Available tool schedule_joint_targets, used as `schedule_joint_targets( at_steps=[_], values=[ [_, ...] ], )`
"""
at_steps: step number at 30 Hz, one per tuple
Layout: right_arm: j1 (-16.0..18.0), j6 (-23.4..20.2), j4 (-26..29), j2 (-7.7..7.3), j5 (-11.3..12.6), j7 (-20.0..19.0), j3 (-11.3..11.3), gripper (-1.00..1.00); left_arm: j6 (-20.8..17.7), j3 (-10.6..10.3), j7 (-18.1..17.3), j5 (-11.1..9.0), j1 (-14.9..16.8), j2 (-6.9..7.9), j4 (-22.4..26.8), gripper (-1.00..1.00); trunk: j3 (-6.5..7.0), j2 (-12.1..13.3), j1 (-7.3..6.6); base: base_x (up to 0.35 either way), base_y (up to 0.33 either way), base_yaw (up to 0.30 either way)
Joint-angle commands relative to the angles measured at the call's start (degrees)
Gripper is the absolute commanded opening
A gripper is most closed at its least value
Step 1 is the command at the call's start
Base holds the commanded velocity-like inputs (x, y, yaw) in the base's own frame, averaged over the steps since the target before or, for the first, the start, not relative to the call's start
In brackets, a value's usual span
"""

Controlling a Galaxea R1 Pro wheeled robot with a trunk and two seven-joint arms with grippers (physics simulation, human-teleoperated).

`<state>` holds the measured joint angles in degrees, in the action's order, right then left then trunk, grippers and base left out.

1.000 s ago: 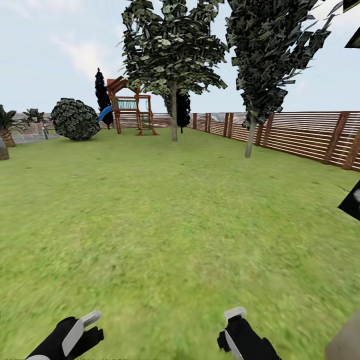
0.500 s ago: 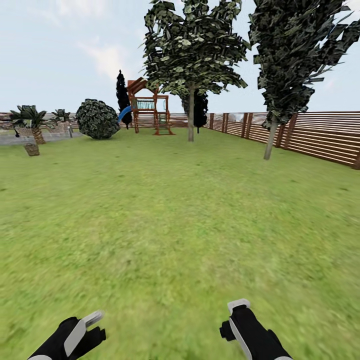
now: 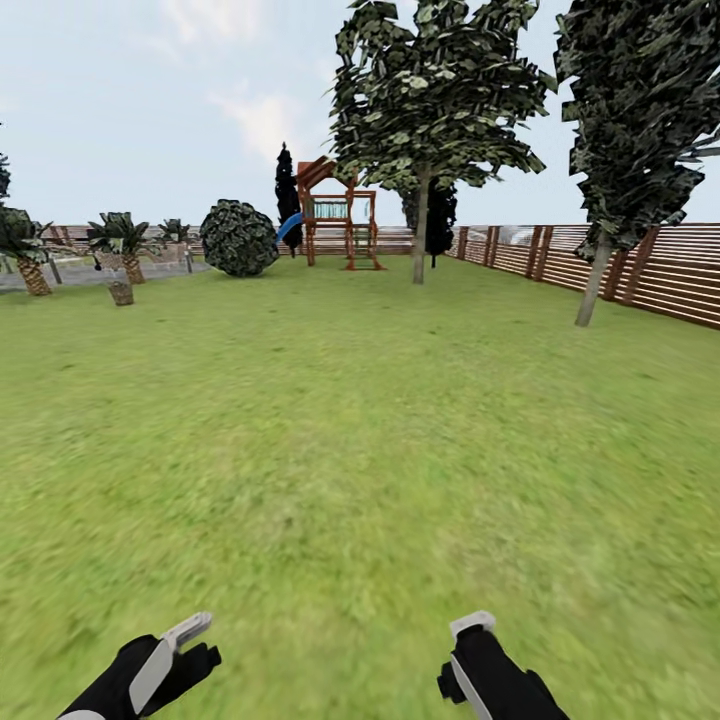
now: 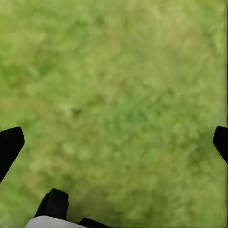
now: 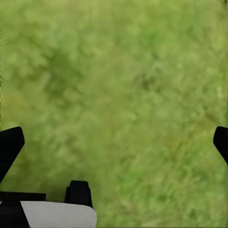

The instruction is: Take the three Easter eggs out of the wicker basket on the lawn in the garden, then place them on the lawn next to a single tree (choose any tree) so that all three eggs are next to the same tree and none are left in the basket.

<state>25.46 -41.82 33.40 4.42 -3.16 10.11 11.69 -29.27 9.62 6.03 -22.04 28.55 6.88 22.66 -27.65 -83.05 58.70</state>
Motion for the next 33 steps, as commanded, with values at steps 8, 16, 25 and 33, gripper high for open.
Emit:
schedule_joint_targets(
  at_steps=[8, 16, 25, 33],
  values=[
    [0.0, -0.4, -0.3, 0.14, -0.6, 0.1, 0.4, 1.0, -0.3, 0.2, 0.1, -0.6, 0.0, 0.06, 0.1, 1.0, -0.06, 0.0, 0.03, 0.323, 0.0, 0.236],
    [0.0, 0.7, -2.3, -0.26, -0.6, 0.3, 0.3, 1.0, -0.3, 0.1, 0.1, -0.6, 0.0, -0.08, 0.1, 1.0, -0.06, 0.0, 0.03, 0.325, 0.0, 0.293],
    [0.0, 0.8, -2.4, -0.72, -0.3, 0.2, -0.2, 1.0, -0.2, 0.0, 0.0, -0.6, 0.0, -0.05, 0.0, 1.0, -0.06, 0.0, 0.03, 0.325, 0.0, 0.294],
    [0.0, 0.7, -2.4, -0.73, -0.2, 0.1, -0.1, 1.0, -0.2, 0.0, -0.1, -0.6, 0.0, 0.15, 0.0, 1.0, -0.06, 0.0, 0.03, 0.325, 0.0, 0.133]
  ],
)
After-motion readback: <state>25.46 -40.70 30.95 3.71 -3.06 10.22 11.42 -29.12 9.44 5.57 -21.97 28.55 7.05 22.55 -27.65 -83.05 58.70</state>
